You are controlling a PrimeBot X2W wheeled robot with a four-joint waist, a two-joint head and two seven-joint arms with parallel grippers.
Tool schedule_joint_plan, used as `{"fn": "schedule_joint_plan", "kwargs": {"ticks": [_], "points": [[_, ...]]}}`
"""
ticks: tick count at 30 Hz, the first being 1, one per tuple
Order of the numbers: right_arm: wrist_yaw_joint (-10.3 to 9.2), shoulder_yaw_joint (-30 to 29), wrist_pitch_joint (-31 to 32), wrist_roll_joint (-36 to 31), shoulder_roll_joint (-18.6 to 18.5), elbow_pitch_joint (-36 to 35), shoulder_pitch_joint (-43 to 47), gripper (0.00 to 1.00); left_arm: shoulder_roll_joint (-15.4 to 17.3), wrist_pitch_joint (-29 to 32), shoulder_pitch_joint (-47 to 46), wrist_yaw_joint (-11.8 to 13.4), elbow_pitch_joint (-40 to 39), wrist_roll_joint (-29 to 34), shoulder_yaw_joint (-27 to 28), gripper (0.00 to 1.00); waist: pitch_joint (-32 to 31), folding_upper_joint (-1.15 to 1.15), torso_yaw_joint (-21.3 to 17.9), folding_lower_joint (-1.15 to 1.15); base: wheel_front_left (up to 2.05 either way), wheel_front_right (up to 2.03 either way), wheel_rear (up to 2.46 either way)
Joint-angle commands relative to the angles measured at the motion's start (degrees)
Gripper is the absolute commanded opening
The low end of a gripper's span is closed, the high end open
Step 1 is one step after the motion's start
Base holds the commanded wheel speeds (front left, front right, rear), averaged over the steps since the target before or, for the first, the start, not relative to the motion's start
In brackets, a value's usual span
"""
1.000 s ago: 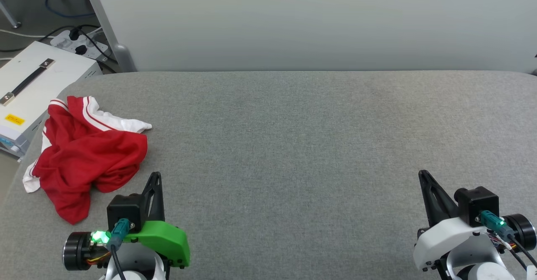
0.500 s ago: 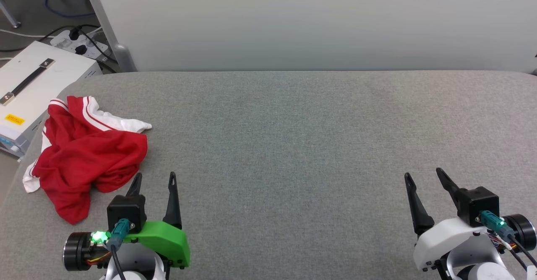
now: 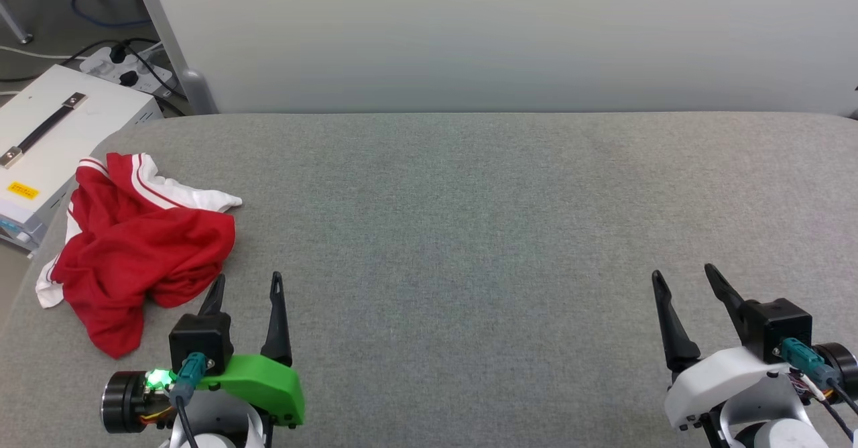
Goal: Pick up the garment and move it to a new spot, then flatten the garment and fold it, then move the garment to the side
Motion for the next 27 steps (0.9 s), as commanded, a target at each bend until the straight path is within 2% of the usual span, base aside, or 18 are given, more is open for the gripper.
{"fn": "schedule_joint_plan", "kwargs": {"ticks": [1,27], "points": [[-0.01,-0.24,-0.74,0.92,-0.03,-0.57,-0.16,1.00,-0.04,-0.68,-0.29,0.39,-0.25,-0.31,-0.14,1.00,0.00,0.04,0.00,0.00,0.00,0.00,0.00],[-0.01,-0.86,-3.78,4.93,-0.05,-1.81,0.71,1.00,-0.10,-3.76,-0.17,0.99,-0.05,-2.06,-0.90,1.00,-0.05,0.10,-0.18,0.00,0.00,0.00,0.00]]}}
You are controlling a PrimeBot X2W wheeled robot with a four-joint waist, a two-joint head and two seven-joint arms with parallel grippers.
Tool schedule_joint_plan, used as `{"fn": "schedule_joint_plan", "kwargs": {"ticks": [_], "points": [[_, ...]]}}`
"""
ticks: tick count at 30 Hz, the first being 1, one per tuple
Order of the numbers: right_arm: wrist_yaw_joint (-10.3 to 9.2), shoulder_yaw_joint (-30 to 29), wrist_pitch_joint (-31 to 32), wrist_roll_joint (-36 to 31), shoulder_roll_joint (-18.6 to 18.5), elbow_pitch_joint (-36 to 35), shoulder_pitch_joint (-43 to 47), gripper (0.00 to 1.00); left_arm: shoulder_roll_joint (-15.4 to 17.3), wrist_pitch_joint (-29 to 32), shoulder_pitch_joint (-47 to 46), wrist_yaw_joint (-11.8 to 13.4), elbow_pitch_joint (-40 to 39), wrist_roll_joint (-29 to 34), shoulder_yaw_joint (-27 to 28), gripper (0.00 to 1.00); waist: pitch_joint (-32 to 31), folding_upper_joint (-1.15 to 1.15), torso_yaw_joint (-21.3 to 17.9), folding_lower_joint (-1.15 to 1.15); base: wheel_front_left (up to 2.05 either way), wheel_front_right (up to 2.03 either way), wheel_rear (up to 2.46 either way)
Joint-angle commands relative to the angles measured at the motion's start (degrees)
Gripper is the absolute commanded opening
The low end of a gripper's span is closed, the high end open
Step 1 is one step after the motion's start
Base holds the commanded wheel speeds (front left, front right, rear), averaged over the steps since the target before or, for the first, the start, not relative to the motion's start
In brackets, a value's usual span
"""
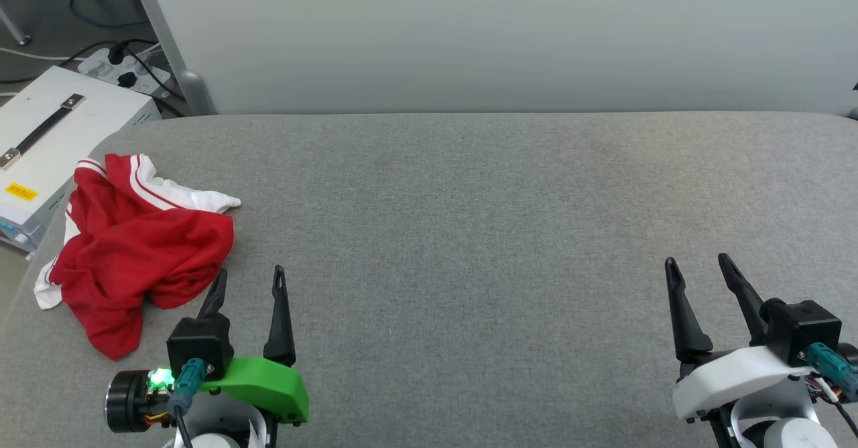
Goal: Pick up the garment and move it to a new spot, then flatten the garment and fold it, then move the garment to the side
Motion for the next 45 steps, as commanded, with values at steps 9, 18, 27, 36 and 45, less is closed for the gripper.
{"fn": "schedule_joint_plan", "kwargs": {"ticks": [9,18,27,36,45], "points": [[-0.02,-0.16,-1.54,1.47,-0.06,-0.36,0.89,1.00,-0.12,-1.57,-0.19,0.44,0.66,-1.09,-0.32,1.00,0.10,0.12,0.01,0.00,0.00,0.00,0.00],[-0.02,-0.15,-2.60,2.28,-0.06,-0.18,1.23,1.00,-0.14,-2.65,-0.13,0.73,1.25,-1.38,-0.54,1.00,0.24,0.14,-0.10,0.00,0.00,0.00,0.00],[-0.02,-0.42,-3.67,3.20,-0.07,0.28,1.70,1.00,-0.16,-3.73,-0.05,0.97,1.96,-1.69,-0.91,1.00,0.21,0.16,-0.31,0.00,0.00,0.00,0.00],[-0.03,-0.04,-4.74,3.60,-0.07,0.66,2.18,1.00,-0.18,-4.81,0.00,1.12,2.69,-1.97,-1.33,1.00,0.42,0.18,-0.25,0.00,0.00,0.00,0.00],[-0.03,0.06,-5.77,4.11,-0.08,0.94,2.60,1.00,-0.20,-5.86,-0.13,1.46,3.37,-2.30,-1.54,1.00,0.47,0.20,0.20,0.00,0.00,0.00,0.00]]}}
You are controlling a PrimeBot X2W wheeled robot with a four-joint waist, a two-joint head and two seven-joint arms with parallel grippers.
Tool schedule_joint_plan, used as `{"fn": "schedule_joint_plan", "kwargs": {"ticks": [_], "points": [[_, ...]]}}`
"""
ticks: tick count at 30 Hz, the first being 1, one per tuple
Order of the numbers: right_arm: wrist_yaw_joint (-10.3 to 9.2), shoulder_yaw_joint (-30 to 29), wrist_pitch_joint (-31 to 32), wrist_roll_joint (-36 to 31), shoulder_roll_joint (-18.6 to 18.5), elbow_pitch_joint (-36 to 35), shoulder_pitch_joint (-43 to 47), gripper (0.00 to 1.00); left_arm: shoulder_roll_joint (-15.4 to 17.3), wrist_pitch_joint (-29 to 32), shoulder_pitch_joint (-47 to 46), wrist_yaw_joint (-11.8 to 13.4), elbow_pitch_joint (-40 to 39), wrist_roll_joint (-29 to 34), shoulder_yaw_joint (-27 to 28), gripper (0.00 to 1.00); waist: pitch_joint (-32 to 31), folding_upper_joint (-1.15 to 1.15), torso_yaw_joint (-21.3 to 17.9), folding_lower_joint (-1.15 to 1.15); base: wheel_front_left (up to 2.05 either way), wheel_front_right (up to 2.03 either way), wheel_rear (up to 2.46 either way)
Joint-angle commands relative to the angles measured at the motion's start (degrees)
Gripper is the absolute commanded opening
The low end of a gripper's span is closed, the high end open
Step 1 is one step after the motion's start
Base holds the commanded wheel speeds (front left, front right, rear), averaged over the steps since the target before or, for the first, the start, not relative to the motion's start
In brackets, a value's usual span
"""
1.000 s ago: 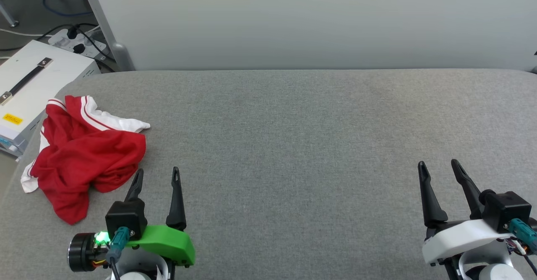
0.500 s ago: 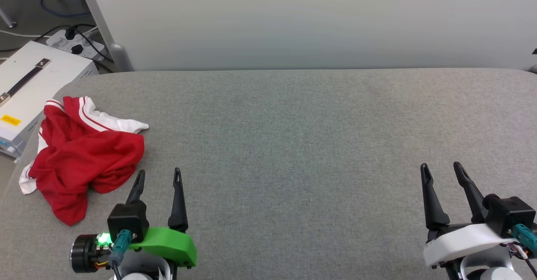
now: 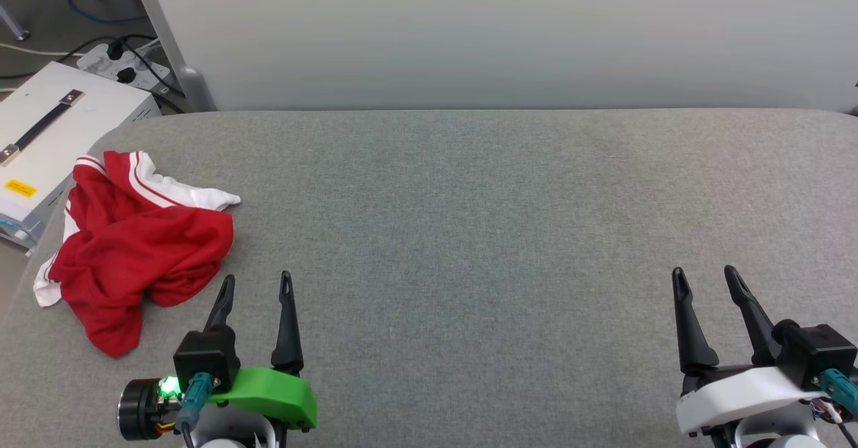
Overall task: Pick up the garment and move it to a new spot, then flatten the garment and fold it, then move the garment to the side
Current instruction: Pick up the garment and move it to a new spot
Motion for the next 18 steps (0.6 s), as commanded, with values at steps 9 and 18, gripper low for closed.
{"fn": "schedule_joint_plan", "kwargs": {"ticks": [9,18], "points": [[-0.03,0.23,-1.63,1.35,-0.07,0.15,1.12,1.00,-0.21,-1.53,-0.29,1.04,0.87,-0.49,0.00,1.00,0.00,0.22,2.16,0.00,0.00,0.00,0.00],[-0.04,0.95,-2.69,1.76,-0.08,-0.13,1.34,1.00,-0.24,-2.61,-0.41,1.61,1.55,-1.23,0.21,1.00,0.58,0.24,6.29,0.00,0.00,0.00,0.00]]}}
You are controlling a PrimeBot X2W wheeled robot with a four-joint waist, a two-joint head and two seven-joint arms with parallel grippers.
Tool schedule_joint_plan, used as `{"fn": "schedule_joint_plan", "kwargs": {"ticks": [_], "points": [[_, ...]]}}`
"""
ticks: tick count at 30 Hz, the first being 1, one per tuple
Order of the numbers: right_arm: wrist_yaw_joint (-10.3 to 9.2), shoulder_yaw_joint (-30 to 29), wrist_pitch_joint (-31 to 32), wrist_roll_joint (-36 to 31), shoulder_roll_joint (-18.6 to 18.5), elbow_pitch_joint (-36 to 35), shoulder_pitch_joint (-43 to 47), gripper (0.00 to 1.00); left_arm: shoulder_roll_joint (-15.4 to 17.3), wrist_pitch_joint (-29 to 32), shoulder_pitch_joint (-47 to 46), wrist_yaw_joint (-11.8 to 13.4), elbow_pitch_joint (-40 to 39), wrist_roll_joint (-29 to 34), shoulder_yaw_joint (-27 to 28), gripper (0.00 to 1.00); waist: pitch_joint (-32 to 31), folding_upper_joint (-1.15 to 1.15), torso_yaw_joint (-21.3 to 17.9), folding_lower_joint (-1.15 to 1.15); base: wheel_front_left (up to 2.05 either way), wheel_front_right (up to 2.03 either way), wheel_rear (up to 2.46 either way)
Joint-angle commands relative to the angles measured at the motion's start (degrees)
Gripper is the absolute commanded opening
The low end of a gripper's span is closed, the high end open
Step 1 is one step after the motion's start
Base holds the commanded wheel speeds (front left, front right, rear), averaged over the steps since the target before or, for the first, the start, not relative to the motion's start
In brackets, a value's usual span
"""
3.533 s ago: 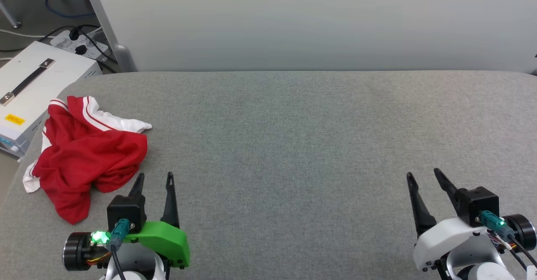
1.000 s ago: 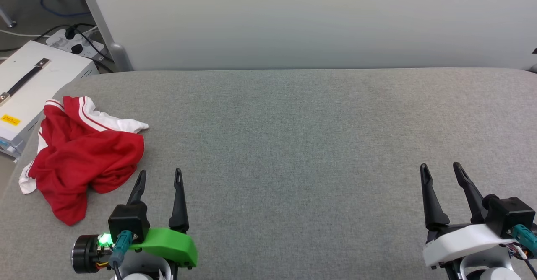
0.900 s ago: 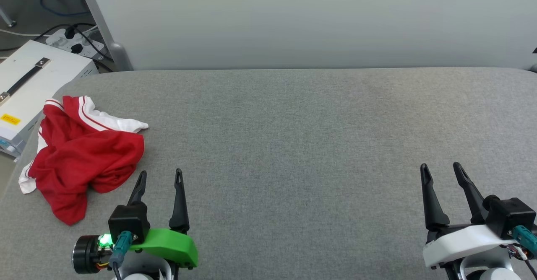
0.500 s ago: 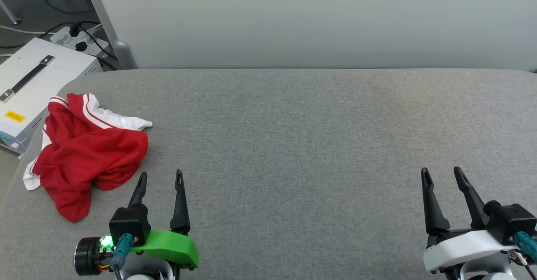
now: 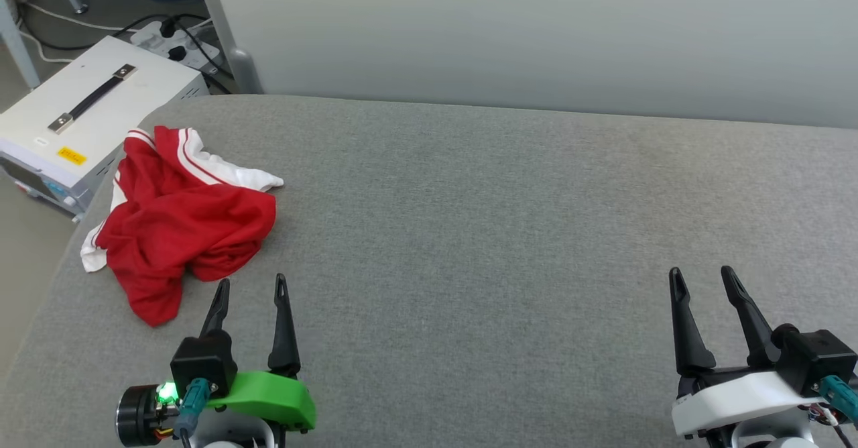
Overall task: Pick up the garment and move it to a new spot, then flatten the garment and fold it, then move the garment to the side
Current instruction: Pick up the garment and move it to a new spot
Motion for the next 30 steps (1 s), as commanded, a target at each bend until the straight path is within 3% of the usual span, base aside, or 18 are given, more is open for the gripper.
{"fn": "schedule_joint_plan", "kwargs": {"ticks": [1,30], "points": [[-0.04,0.08,-0.64,0.41,-0.08,-0.18,0.90,1.00,-0.23,-0.61,-0.46,0.39,0.15,-0.69,0.20,1.00,0.44,0.25,1.84,0.00,0.00,0.00,0.00],[-0.04,2.70,-2.90,0.20,-0.09,-0.63,1.03,1.00,-0.27,-2.90,-1.15,1.84,2.09,-3.06,1.48,1.00,2.15,0.29,19.53,0.00,0.00,0.00,0.00]]}}
